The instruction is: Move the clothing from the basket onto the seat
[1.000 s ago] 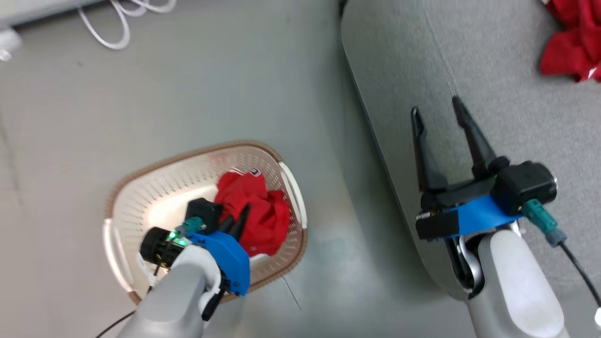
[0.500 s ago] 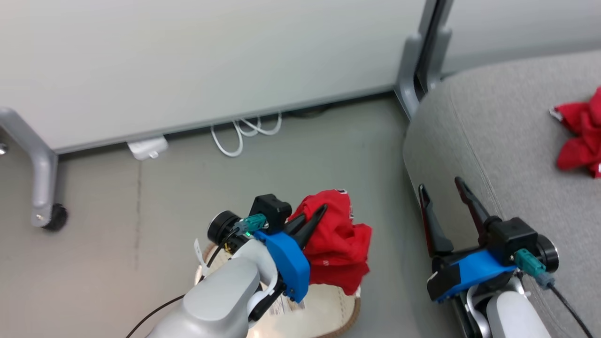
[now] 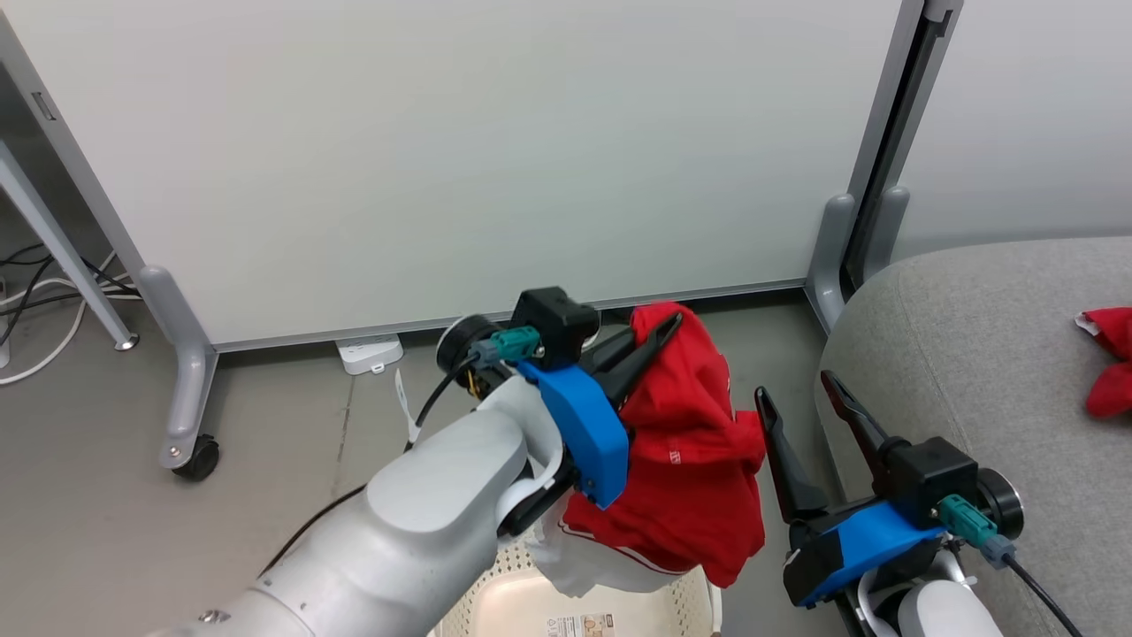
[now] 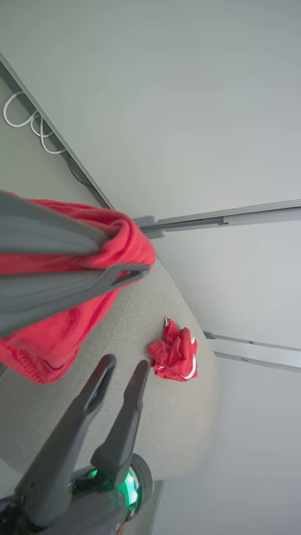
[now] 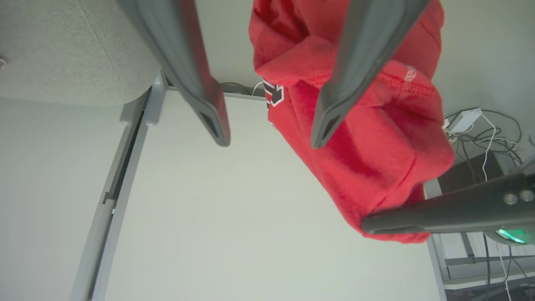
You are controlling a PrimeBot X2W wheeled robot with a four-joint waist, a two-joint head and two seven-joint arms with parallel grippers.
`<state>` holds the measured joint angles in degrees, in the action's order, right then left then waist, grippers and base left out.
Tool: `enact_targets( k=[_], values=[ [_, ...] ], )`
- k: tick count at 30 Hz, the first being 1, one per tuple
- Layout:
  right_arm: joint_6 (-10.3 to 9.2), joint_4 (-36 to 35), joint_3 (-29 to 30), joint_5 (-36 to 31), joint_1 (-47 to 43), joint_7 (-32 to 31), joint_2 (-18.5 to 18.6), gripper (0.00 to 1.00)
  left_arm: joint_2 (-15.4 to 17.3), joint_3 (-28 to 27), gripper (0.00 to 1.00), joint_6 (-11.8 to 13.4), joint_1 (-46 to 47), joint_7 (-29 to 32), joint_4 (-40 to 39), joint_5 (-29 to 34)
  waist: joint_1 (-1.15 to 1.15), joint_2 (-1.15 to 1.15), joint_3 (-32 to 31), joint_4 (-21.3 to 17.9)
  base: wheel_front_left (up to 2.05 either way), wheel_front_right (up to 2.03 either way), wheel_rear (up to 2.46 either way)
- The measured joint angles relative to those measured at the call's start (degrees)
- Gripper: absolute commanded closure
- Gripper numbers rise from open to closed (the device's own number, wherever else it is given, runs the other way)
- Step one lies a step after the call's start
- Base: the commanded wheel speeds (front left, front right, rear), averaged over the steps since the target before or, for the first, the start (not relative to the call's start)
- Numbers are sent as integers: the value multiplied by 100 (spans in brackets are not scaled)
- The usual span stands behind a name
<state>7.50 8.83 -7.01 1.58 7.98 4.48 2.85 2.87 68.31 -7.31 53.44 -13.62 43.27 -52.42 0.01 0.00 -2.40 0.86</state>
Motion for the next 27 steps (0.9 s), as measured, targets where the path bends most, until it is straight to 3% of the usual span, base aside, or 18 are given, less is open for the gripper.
enact_targets(
  k=[14, 22, 27],
  values=[
    [0, -169, -130, 4, -1, -118, 0, 0, 0, 343, 100, 0, 275, -68, 74, -404, -1, 0, 47, -91, 0, 0, 0],
    [1, -218, -661, 48, -97, -536, -1, 0, -2, 423, 100, 0, 311, -111, 126, -485, -1, 0, 137, -89, 0, 0, 0],
    [0, 102, -787, 7, 55, -734, 1, 0, -3, 453, 100, 0, 323, -116, 65, -501, -1, 0, 202, -41, 0, 0, 0]
  ],
)
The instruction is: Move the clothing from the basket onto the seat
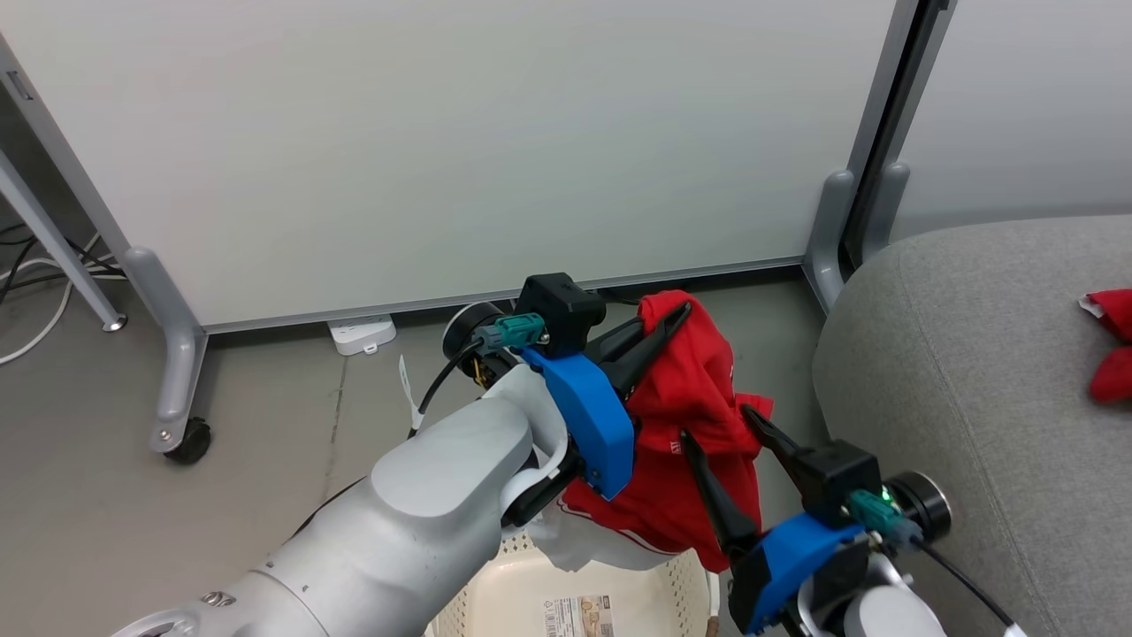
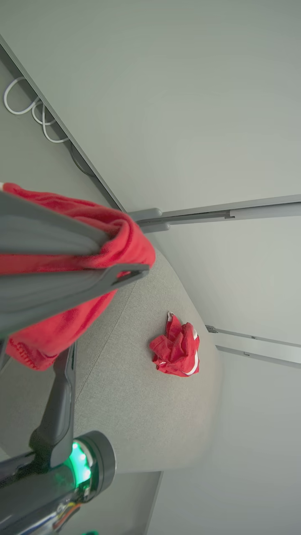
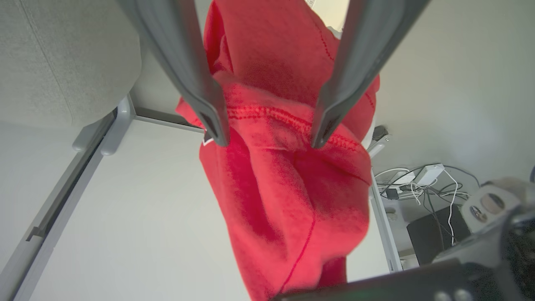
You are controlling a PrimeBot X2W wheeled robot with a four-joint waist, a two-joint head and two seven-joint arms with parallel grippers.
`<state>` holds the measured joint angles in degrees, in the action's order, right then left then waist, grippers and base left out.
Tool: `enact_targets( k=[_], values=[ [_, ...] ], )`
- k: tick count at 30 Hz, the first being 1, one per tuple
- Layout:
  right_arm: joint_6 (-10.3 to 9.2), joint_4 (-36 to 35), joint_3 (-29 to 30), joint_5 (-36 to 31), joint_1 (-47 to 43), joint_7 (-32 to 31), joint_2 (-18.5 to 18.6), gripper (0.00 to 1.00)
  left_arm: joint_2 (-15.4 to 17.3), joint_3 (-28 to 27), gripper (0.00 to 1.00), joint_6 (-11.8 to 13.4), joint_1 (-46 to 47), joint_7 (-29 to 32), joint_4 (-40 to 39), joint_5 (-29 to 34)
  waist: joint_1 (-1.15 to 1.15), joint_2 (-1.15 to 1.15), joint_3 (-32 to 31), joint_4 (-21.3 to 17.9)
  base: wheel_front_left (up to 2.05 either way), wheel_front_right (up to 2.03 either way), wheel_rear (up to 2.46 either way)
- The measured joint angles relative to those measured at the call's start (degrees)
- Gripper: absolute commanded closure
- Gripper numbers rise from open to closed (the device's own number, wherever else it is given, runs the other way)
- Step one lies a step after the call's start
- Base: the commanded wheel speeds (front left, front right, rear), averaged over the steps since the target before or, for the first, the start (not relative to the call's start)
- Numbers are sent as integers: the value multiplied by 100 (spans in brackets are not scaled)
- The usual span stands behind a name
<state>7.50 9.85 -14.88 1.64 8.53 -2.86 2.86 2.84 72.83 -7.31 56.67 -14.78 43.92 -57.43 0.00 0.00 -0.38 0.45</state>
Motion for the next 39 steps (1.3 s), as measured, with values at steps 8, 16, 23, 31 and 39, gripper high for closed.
enact_targets(
  k=[8, 16, 23, 31, 39],
  values=[
    [0, 996, -333, 163, 943, -245, -2, 0, 2, 36, 100, 0, 8, -1, -49, 0, 0, 0, 25, 40, 0, 0, 0],
    [0, 1856, -686, 565, 1444, -314, -1, 100, -1, 52, 100, 0, 7, -2, -136, -20, 0, 0, -32, 29, 0, 0, 0],
    [0, 2126, -738, 668, 1583, -71, -2, 100, 1, 57, 100, 0, 7, -3, -115, -43, 0, 0, -71, 9, 0, 0, 0],
    [0, 2268, -758, 701, 1626, 47, -2, 100, 0, 62, 100, 0, 4, -3, -101, -53, 0, 0, -65, -45, 0, 0, 0],
    [0, 2309, -769, 744, 1666, 142, -2, 100, 0, 62, 100, 0, 3, -4, -65, -79, 0, 0, -28, -73, 0, 0, 0]
  ],
)
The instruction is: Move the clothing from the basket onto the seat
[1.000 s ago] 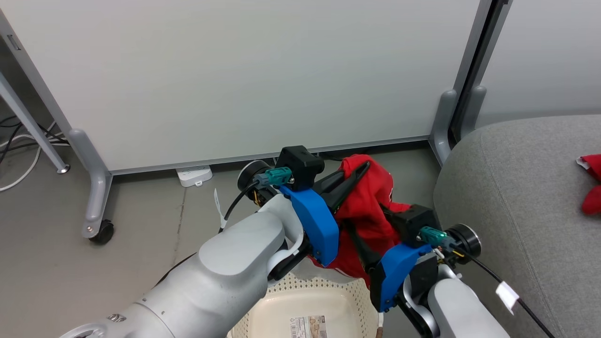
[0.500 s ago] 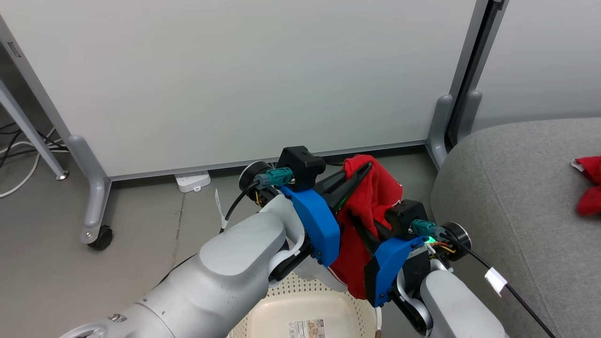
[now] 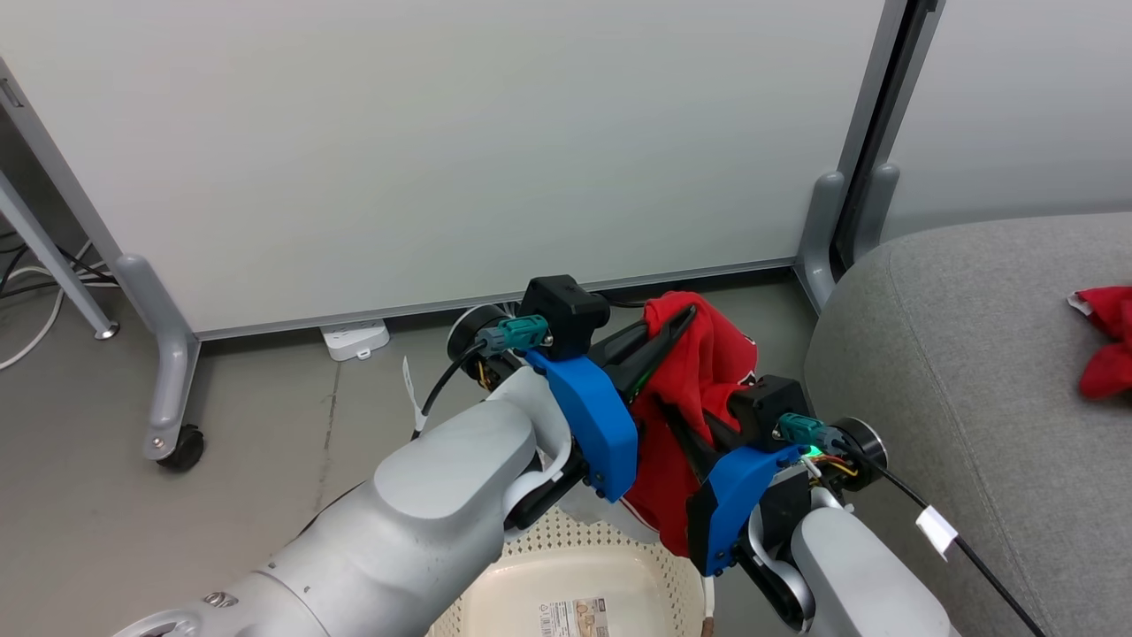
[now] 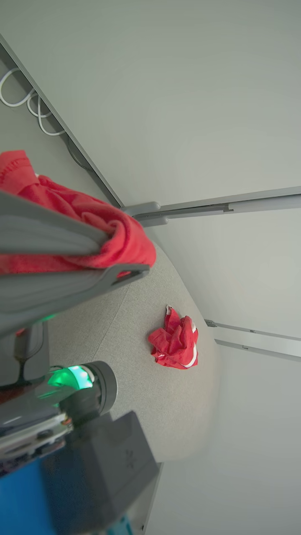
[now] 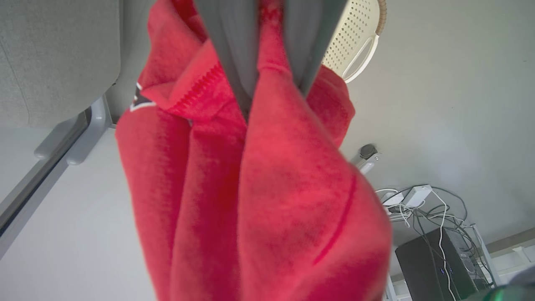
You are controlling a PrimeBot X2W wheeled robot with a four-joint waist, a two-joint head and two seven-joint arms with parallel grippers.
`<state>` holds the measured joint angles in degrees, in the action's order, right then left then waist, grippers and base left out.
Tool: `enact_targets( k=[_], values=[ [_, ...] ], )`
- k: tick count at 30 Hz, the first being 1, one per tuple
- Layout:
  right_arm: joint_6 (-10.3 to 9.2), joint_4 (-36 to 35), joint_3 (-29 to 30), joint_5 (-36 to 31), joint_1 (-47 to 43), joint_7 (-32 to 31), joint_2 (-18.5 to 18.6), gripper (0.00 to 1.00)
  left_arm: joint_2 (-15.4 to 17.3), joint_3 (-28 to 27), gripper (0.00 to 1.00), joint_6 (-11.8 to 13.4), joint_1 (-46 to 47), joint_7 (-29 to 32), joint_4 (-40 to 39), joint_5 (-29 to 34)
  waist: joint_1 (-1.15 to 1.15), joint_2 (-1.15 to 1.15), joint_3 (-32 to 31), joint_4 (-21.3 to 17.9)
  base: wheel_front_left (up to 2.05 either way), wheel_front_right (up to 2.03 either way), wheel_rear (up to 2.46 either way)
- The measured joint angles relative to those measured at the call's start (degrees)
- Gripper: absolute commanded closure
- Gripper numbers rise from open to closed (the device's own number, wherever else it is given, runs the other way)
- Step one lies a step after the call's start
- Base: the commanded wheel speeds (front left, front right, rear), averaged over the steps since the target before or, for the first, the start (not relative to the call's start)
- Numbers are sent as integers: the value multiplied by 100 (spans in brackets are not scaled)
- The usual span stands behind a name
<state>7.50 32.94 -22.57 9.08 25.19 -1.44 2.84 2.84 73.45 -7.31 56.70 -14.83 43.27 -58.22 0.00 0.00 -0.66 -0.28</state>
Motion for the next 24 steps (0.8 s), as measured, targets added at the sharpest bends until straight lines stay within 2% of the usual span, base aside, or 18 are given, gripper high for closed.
enact_targets(
  k=[10, 11, 12, 13, 14, 17, 20, 21, 24],
  values=[
    [0, 36, -26, 3, 1, 79, 0, 100, 0, 0, 100, 0, -17, -14, 47, -8, 0, 0, -29, -16, 0, 0, 0],
    [0, 38, -30, 3, 1, 79, 0, 100, -1, 0, 87, 0, -24, -14, 52, -5, 0, 0, -38, -18, 0, 0, 0],
    [0, 41, -33, 3, 1, 87, 0, 100, -1, 0, 51, 0, -23, -15, 64, -2, 0, 0, -46, -20, 0, 0, 0],
    [0, 40, -36, 3, 1, 99, 0, 100, 0, 0, 8, 0, -23, -14, 80, 9, 0, 0, -51, -24, 0, 0, 0],
    [0, 38, -38, 3, 1, 108, 0, 100, -1, 0, 0, 0, -24, -15, 113, 2, 0, 0, -56, -27, 0, 0, 0],
    [0, 14, -40, 7, 0, 192, 0, 100, -1, -214, 0, 10, -96, -15, 178, -21, 0, 0, -61, -35, 0, 0, 0],
    [0, 22, -23, 11, -11, 246, 0, 100, 3, -624, 0, 126, -348, -16, 111, 156, 0, 0, -68, -33, 0, 0, 0],
    [0, 37, 14, 2, -38, 255, 1, 100, 44, -970, 0, 242, -596, -16, -90, 466, 0, 0, -74, -28, 0, 0, 0],
    [0, 45, 75, -31, -78, 283, 1, 100, 179, -1610, 0, 289, -1218, -22, -628, 913, 0, 0, -80, -17, 0, 0, 0]
  ],
)
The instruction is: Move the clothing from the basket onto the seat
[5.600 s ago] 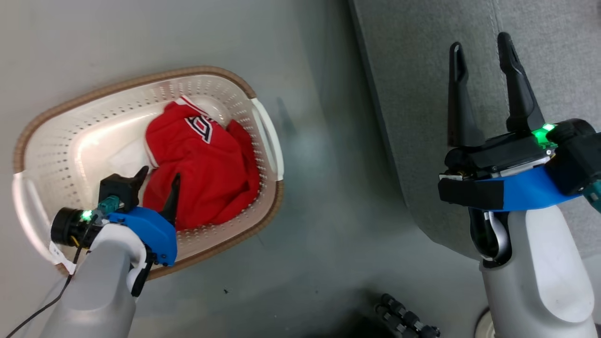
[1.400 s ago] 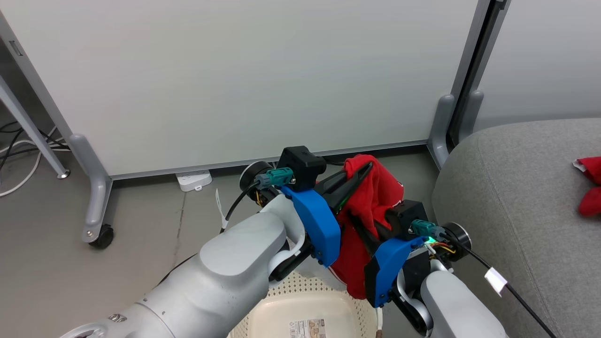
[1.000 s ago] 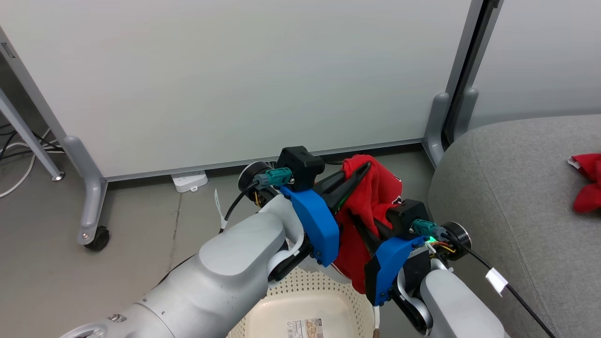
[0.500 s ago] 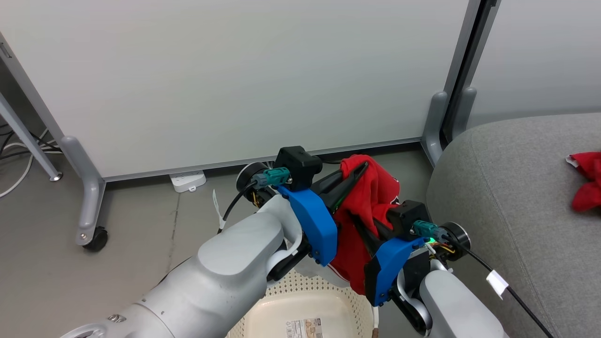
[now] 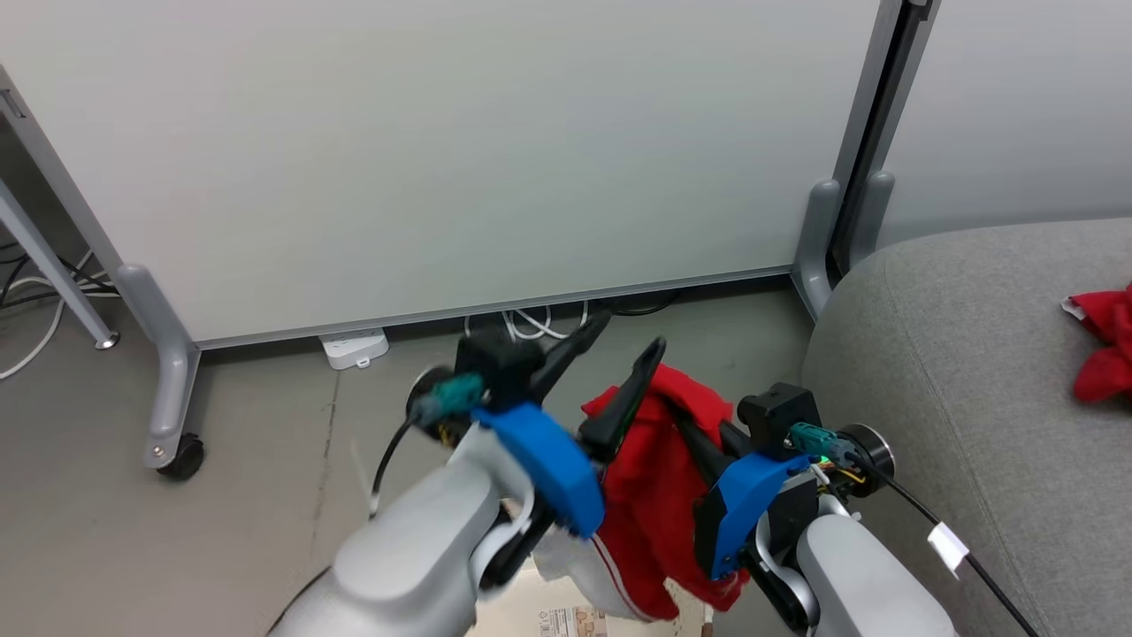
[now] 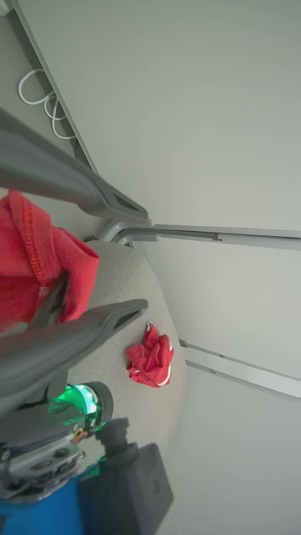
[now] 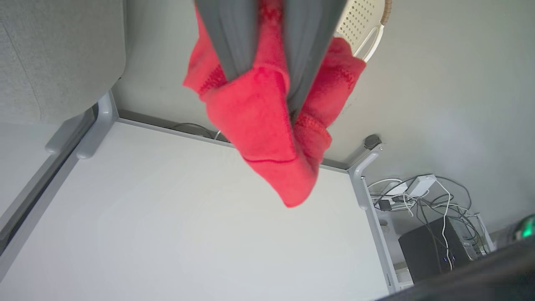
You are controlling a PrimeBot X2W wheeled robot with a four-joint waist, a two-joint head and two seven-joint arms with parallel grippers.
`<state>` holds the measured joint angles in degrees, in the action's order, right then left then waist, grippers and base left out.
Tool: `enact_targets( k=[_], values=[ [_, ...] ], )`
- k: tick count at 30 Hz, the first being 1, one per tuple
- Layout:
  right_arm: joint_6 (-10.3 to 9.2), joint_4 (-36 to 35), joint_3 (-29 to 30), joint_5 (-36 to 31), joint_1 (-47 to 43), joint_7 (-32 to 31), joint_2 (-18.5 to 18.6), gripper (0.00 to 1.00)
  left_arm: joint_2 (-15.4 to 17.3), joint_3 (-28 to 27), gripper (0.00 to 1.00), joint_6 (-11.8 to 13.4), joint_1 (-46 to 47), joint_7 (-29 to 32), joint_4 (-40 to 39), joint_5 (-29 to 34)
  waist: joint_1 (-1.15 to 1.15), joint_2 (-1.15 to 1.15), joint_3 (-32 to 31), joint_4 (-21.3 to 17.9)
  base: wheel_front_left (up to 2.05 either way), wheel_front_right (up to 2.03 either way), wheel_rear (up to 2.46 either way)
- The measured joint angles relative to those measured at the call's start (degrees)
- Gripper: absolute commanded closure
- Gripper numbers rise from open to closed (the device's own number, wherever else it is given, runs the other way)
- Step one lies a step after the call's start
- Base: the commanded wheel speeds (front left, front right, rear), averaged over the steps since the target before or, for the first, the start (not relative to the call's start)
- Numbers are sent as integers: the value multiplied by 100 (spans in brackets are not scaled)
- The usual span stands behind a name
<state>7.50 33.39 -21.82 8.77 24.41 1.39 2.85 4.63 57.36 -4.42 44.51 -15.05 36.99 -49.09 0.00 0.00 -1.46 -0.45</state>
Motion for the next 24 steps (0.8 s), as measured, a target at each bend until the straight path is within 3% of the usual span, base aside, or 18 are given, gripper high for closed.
enact_targets(
  k=[6, 10, 17, 24],
  values=[
    [0, -20, 180, -121, -31, 25, 0, 100, 358, -843, 0, 123, -1382, 0, -976, 1303, 0, 0, 10, 69, 0, 0, 0],
    [0, -81, 315, -198, -95, 25, -1, 100, 468, -1268, 0, 176, -2107, -1, -1466, 1855, 0, 0, 24, 128, 0, 0, 0],
    [0, -199, 452, -441, -152, -37, 0, 100, 601, -1950, 0, 82, -2973, -1, -2142, 2395, 0, 0, 94, 248, 0, 0, 0],
    [0, -316, 569, -511, -213, -90, 1, 100, 601, -2474, 0, 37, -3408, -1, -2292, 2686, 0, 0, 150, 291, 0, 0, 0]
  ],
)
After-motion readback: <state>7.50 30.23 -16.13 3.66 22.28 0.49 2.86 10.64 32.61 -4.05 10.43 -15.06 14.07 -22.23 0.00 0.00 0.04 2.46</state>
